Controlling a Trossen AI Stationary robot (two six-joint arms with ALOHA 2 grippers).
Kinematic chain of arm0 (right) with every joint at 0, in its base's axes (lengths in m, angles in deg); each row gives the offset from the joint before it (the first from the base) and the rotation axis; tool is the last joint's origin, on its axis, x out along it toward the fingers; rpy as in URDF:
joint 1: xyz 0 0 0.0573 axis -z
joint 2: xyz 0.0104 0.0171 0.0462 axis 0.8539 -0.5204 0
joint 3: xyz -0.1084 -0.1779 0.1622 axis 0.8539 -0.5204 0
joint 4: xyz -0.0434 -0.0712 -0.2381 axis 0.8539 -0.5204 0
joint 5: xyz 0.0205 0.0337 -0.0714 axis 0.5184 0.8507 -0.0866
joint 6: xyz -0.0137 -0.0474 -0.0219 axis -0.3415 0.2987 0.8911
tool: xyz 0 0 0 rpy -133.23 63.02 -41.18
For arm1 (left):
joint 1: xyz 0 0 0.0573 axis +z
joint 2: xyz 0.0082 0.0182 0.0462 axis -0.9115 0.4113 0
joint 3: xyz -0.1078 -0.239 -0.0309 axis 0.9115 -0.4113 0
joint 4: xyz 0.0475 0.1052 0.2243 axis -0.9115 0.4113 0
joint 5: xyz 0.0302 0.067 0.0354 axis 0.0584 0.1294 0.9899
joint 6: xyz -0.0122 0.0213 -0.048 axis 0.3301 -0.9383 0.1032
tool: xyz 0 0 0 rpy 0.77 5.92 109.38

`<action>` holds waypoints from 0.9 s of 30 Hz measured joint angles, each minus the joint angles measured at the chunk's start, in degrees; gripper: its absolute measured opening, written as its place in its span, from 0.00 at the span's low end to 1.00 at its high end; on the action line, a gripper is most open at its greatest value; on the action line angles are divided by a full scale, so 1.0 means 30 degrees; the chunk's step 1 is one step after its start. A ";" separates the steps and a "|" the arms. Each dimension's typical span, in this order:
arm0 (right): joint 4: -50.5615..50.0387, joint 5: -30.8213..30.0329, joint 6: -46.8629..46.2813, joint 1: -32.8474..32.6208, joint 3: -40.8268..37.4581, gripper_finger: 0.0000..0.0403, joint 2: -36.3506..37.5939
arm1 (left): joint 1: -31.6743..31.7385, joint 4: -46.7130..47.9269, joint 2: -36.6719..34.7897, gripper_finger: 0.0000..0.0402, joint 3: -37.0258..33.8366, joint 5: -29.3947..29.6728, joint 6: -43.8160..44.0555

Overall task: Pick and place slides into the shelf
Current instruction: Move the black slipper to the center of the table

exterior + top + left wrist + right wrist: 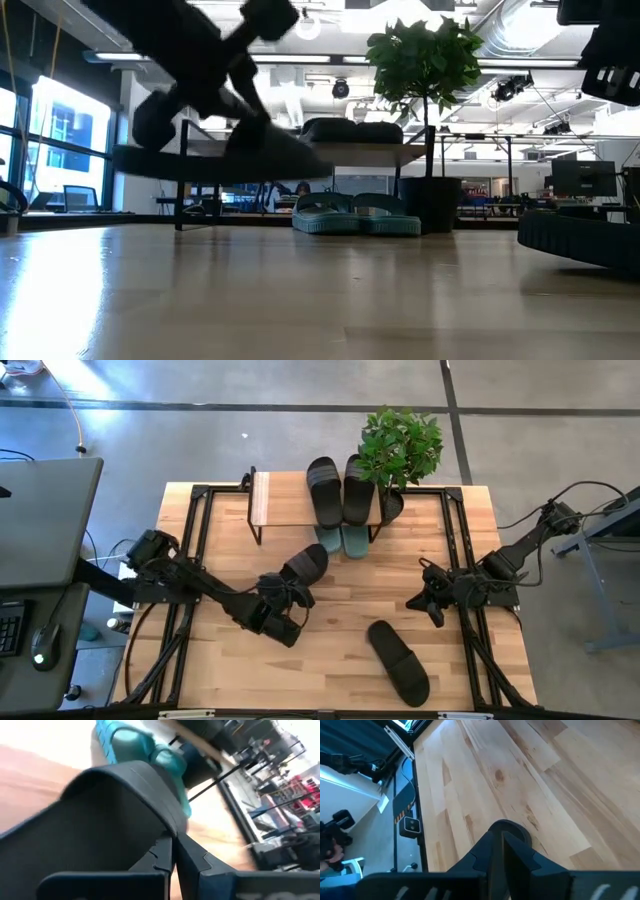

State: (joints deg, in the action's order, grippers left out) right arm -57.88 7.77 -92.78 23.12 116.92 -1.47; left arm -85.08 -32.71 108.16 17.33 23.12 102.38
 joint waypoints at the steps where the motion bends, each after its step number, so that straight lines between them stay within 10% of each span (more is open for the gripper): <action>1: 0.0034 0.0007 0.0000 0.0000 0.0000 0.07 0.0000 | 0.0098 0.0584 0.0150 0.00 0.0012 -0.0391 0.0545; 27: 0.0105 0.0976 -0.0510 0.0007 0.0000 0.07 0.0015 | 0.0717 -0.0548 0.2838 0.00 0.0960 -0.2457 0.3321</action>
State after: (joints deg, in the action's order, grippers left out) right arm -57.56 10.70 -94.31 23.14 116.92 -1.42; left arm -82.93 -34.35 116.68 20.21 15.75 112.34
